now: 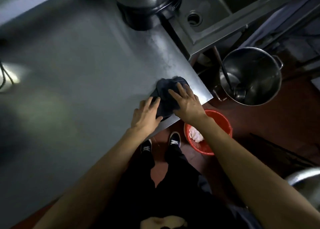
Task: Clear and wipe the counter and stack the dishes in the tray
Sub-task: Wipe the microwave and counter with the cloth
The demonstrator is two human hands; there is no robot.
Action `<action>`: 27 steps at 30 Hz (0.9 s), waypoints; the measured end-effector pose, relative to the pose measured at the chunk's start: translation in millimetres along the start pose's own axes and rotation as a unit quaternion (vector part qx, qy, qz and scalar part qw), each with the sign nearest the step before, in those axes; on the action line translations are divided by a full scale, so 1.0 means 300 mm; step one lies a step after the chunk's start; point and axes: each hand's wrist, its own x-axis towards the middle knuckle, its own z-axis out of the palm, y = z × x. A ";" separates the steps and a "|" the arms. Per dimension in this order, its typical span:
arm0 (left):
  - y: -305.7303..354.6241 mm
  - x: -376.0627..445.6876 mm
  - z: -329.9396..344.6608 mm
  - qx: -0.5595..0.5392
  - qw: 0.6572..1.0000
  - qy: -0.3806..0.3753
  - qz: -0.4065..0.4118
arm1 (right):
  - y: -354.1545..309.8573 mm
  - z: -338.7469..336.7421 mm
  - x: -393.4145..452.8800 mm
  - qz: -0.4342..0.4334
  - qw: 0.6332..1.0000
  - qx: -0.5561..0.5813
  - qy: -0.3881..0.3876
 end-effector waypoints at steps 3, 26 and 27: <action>0.007 0.011 0.021 -0.001 0.999 0.021 -0.024 | 0.010 -0.001 0.058 -0.037 0.998 -0.020 -0.038; -0.109 -0.201 0.041 -0.174 0.960 0.203 -0.086 | -0.166 0.075 0.026 -0.161 0.985 0.060 0.013; -0.133 -0.231 0.030 -0.170 0.958 0.216 -0.087 | -0.197 0.078 0.021 -0.178 0.982 0.060 0.022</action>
